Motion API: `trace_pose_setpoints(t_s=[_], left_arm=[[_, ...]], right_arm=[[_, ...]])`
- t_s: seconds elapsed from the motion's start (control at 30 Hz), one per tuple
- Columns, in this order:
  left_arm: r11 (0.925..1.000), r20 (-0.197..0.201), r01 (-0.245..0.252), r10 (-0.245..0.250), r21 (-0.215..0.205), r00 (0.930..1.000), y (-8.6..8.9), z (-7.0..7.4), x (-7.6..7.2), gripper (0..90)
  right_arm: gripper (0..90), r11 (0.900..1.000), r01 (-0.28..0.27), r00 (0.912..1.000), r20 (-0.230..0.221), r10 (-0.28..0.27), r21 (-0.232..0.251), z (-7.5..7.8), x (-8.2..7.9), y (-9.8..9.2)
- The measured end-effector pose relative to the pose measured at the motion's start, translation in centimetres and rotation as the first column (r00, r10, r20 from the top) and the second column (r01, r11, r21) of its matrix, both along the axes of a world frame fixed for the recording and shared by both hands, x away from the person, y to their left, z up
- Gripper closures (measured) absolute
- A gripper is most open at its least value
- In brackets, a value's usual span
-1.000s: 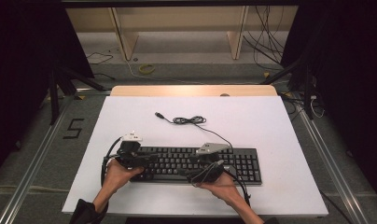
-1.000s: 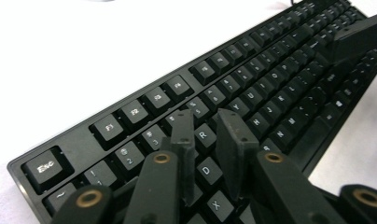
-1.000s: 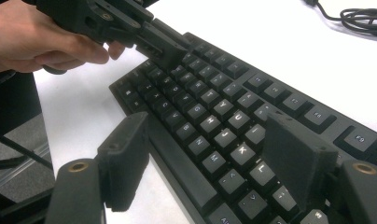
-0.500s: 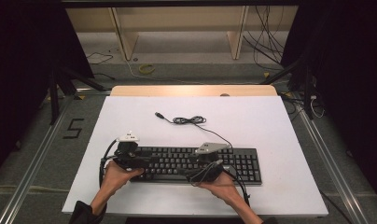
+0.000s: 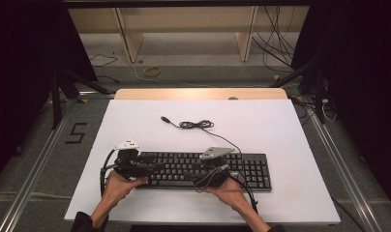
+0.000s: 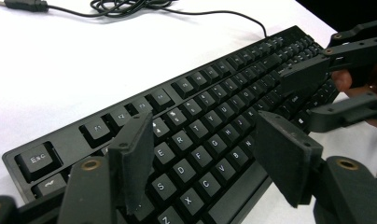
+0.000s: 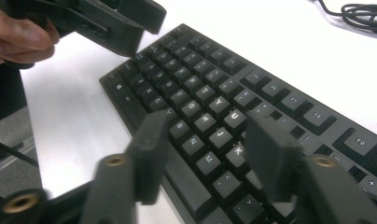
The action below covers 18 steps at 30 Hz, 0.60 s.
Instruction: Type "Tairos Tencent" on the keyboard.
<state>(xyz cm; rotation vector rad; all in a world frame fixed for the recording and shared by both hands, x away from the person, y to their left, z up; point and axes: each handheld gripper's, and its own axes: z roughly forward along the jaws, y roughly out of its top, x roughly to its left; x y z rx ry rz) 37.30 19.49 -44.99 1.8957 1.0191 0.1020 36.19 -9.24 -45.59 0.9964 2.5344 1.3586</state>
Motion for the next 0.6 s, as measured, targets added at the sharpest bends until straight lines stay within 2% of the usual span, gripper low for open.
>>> trace_pose_setpoints(t_s=[0.27, 0.6], left_arm=[[0.9997, 0.008, 0.022, -0.022, -0.007, 0.9997, -0.1, -0.2, -0.7, 33.8], [0.9987, 0.051, 0.035, -0.033, -0.038, 0.9981, 0.2, -0.2, -1.5, 33.1]], right_arm=[[70.9, 1.0, -0.008, 0.9999, -0.011, 0.008, -0.026, -0.1, 0.4, 0.8], [86.6, 0.998, -0.02, 0.9996, -0.022, 0.019, -0.053, -0.6, 0.7, 1.7]])
